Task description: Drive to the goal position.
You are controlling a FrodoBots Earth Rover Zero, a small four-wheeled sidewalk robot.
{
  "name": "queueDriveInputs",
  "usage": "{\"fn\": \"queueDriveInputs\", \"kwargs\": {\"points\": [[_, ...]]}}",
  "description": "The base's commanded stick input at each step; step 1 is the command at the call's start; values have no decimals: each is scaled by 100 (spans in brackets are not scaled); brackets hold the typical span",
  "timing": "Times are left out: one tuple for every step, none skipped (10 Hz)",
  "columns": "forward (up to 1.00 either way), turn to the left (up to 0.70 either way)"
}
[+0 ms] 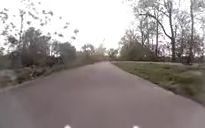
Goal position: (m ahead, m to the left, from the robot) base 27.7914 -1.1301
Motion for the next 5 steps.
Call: {"fn": "queueDriveInputs", "kwargs": {"points": [[100,28],[100,16],[100,0],[100,0],[100,0]]}}
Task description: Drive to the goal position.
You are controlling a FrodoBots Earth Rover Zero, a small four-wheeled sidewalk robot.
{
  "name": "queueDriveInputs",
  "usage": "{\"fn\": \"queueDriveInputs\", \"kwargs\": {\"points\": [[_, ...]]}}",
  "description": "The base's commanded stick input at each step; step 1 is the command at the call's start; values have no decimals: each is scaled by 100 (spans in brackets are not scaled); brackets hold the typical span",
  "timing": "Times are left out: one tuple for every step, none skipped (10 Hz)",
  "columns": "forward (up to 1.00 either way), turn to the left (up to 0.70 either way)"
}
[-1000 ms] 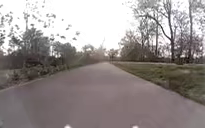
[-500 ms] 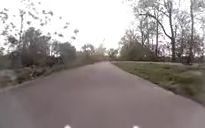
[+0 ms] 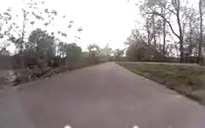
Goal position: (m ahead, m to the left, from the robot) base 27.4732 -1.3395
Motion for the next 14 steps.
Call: {"fn": "queueDriveInputs", "kwargs": {"points": [[100,0],[100,0],[100,0],[100,0],[100,0],[100,0],[100,0],[100,0],[100,0],[100,0],[100,0],[100,0],[100,0],[100,0]]}}
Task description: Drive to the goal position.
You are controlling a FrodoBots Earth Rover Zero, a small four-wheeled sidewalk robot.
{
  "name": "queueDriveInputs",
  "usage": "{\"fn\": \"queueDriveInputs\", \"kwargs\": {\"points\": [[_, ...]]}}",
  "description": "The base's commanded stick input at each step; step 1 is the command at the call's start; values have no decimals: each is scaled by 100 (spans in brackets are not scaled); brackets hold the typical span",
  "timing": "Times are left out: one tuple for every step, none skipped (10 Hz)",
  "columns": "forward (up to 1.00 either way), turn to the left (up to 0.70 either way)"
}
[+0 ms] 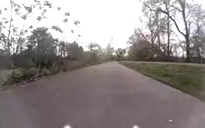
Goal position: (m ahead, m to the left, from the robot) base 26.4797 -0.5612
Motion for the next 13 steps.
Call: {"fn": "queueDriveInputs", "kwargs": {"points": [[100,0],[100,0],[100,0],[100,0],[100,0],[100,0],[100,0],[100,0],[100,0],[100,0],[100,0],[100,0],[100,0]]}}
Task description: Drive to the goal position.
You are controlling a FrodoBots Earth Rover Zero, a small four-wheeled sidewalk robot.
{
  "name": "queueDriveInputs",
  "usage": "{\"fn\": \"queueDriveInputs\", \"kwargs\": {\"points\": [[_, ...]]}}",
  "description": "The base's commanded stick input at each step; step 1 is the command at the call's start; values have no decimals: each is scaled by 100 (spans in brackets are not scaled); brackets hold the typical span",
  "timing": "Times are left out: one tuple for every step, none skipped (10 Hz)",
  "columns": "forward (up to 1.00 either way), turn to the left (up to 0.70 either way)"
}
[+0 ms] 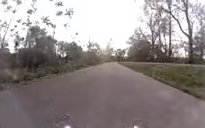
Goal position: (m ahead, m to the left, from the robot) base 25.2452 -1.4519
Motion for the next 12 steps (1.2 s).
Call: {"fn": "queueDriveInputs", "kwargs": {"points": [[100,0],[100,0],[100,0],[100,0],[100,0],[100,0],[100,0],[100,0],[100,0],[100,0],[100,0],[100,0]]}}
